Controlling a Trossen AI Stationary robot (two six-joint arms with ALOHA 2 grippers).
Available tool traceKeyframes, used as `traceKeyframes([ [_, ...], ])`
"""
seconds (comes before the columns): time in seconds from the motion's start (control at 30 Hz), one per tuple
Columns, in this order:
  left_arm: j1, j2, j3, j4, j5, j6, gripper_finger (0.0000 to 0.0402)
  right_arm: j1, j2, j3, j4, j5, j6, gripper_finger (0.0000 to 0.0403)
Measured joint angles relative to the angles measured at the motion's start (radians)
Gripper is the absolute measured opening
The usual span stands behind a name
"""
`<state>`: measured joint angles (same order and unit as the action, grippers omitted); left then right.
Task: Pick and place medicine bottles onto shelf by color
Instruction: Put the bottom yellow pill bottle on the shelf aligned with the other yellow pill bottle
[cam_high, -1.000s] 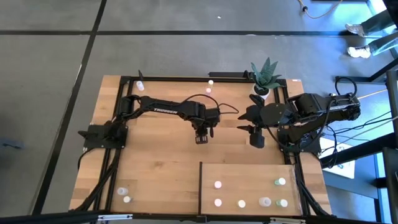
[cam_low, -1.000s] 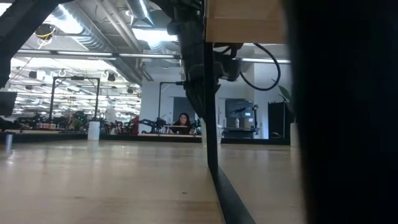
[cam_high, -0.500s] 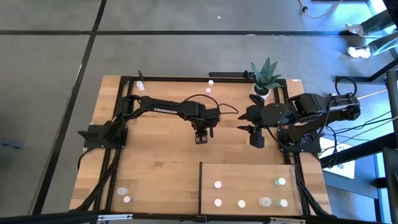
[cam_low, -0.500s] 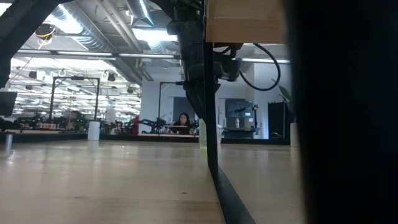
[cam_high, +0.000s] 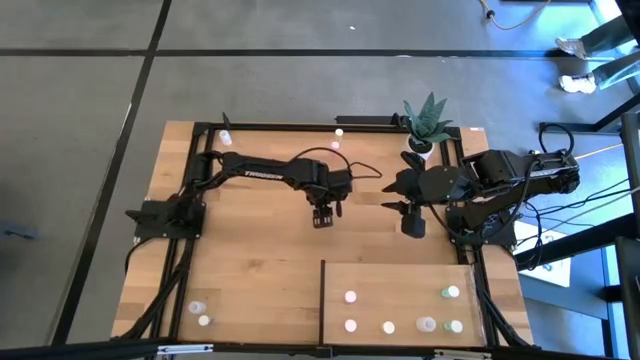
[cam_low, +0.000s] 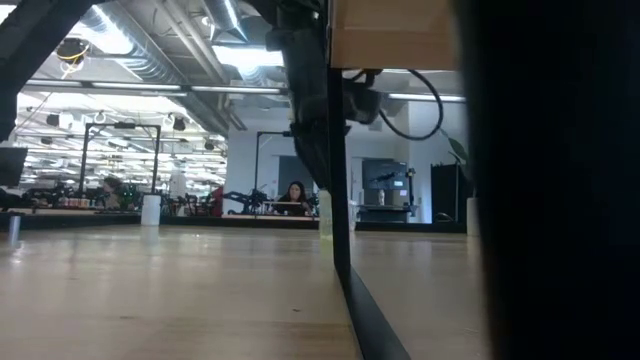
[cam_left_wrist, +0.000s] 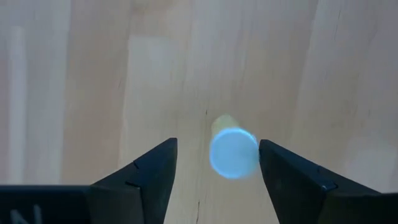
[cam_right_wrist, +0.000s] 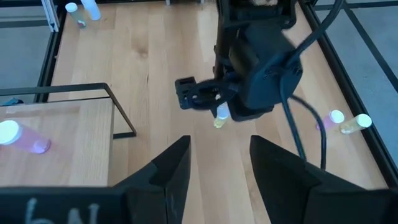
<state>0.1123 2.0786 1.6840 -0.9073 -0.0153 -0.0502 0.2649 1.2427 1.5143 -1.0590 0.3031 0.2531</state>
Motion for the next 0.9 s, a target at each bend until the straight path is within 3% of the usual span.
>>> traceKeyframes([
  [0.9,-0.012,-0.352,0.001,-0.072,-0.089,-0.022,0.0219,0.0,0.0,0.0,0.004,0.0,0.0,0.0167],
])
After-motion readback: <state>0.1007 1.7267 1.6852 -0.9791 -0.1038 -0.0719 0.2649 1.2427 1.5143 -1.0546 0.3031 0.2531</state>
